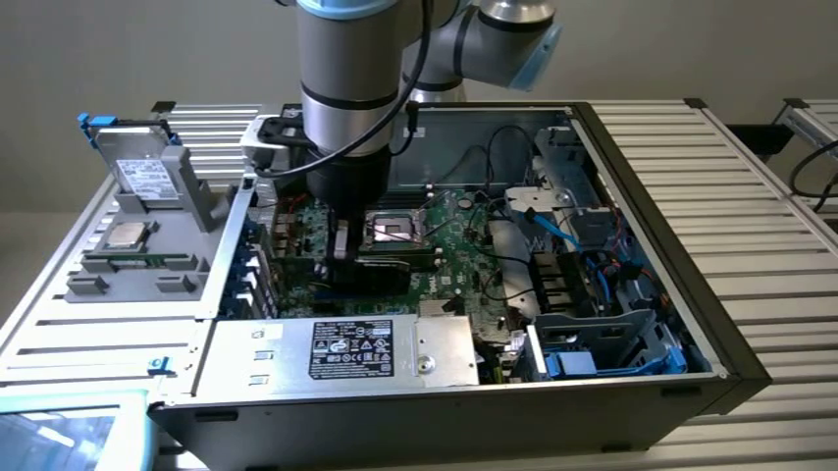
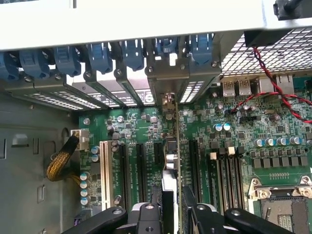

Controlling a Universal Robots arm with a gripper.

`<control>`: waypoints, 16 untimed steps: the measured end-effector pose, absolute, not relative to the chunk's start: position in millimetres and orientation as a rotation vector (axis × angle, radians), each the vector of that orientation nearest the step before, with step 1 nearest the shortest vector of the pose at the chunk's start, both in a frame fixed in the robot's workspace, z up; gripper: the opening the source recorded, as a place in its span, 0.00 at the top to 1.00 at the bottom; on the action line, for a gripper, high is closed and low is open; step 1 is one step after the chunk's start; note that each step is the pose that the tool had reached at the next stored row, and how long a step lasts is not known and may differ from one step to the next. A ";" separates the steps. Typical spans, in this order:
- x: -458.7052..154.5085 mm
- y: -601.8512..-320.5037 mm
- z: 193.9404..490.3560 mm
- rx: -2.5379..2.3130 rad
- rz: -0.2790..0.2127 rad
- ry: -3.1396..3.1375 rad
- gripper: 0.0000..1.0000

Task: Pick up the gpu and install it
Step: 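Insert the gpu into the slot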

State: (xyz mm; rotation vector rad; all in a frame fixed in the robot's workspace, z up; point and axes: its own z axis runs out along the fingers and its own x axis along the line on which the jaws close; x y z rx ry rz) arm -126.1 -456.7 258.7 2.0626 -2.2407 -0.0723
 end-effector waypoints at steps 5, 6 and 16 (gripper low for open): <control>-124.6 -459.3 258.8 2.063 -0.075 -2.237 0.72; -123.6 -459.9 258.9 2.063 -0.076 -2.236 0.72; -121.0 -459.9 257.5 2.058 -0.078 -2.240 0.72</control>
